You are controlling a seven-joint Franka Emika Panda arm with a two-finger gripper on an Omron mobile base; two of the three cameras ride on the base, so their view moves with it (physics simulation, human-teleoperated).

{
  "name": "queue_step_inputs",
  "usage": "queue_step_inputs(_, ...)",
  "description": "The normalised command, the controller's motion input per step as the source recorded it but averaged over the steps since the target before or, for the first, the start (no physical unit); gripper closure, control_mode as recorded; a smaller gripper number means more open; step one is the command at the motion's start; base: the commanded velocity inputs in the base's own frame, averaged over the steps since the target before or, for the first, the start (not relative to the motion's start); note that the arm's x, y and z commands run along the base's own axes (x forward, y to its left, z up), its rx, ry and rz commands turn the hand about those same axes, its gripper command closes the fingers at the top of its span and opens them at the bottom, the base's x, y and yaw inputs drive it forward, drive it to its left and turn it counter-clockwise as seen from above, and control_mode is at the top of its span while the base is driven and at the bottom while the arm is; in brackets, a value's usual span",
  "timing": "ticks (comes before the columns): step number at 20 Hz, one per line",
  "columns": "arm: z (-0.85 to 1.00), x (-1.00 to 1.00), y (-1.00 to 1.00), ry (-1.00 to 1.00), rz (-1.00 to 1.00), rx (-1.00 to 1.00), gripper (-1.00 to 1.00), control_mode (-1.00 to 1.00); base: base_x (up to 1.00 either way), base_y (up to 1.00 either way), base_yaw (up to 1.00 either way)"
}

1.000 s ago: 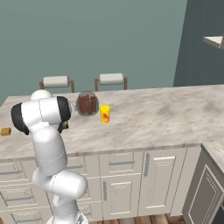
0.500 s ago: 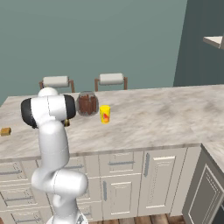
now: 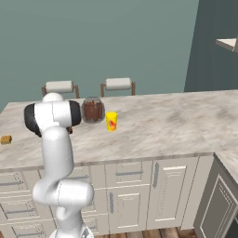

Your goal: Open the cabinet directly in front. Then move the beer and the cup to the dining counter with the jar on it.

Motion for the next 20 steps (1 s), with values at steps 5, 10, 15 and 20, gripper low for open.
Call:
queue_step_inputs(5,-0.4,0.01,0.0,-0.19,0.0,0.12,1.0,-1.0,0.0,0.0,0.0)
queue_step_inputs(10,-0.09,0.0,0.0,-0.08,0.0,0.01,1.0,-1.0,0.0,0.0,0.0)
queue_step_inputs(15,-0.12,0.0,0.07,-0.18,0.0,-0.02,1.0,-1.0,0.0,0.0,0.0)
queue_step_inputs(20,-0.11,0.0,0.06,-0.18,0.0,-0.01,1.0,-1.0,0.0,0.0,0.0)
